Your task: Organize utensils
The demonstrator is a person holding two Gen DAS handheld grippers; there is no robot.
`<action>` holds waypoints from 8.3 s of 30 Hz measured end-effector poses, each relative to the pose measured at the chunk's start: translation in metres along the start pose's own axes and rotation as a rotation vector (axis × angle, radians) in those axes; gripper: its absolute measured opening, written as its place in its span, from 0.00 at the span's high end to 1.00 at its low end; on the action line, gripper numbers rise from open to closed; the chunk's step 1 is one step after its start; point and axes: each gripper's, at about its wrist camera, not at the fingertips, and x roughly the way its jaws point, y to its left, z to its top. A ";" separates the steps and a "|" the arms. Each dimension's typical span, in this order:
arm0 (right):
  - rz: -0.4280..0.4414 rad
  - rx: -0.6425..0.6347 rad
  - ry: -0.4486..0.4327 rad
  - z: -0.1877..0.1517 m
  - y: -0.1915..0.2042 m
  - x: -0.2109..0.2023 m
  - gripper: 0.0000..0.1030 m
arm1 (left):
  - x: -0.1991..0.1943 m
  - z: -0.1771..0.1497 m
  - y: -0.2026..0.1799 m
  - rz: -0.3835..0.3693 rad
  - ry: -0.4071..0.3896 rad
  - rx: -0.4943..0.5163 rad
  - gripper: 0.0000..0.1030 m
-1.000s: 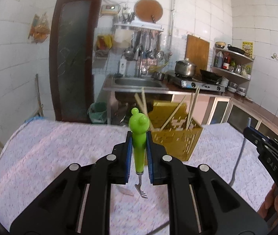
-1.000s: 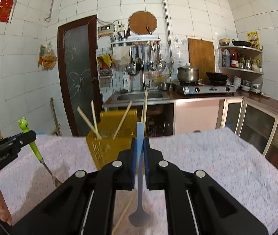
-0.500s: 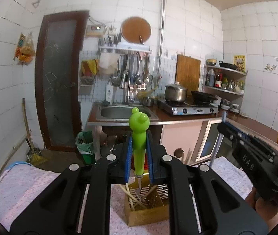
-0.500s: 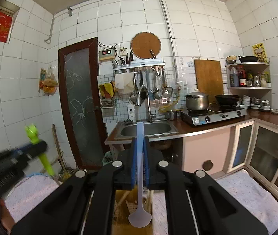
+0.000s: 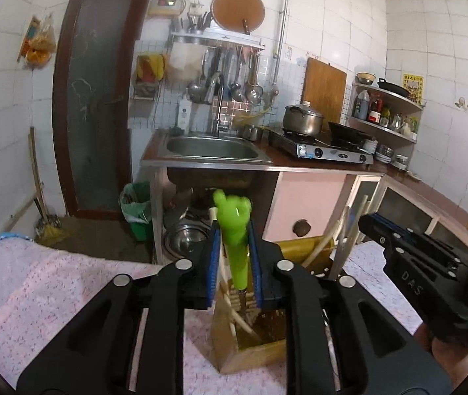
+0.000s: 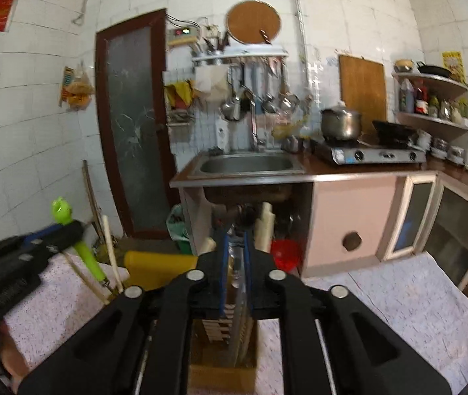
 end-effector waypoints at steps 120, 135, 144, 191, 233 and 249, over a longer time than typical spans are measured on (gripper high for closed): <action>0.021 0.101 0.236 -0.135 -0.019 -0.132 0.95 | -0.116 -0.120 0.009 0.051 0.269 -0.099 0.66; -0.083 0.004 0.562 -0.184 -0.017 -0.051 0.86 | -0.100 -0.114 0.047 0.094 0.316 -0.163 0.66; -0.060 0.077 0.460 -0.168 -0.022 -0.071 0.94 | -0.109 -0.110 0.046 0.088 0.273 -0.153 0.66; 0.011 0.064 -0.380 0.054 -0.008 -0.156 0.95 | -0.086 0.026 -0.031 -0.159 -0.211 -0.066 0.66; -0.012 0.011 -0.030 -0.099 -0.011 -0.170 0.04 | -0.197 -0.119 0.020 0.153 -0.110 -0.031 0.05; -0.035 -0.064 -0.127 -0.199 0.017 -0.235 0.04 | -0.221 -0.221 -0.004 0.173 -0.118 0.086 0.05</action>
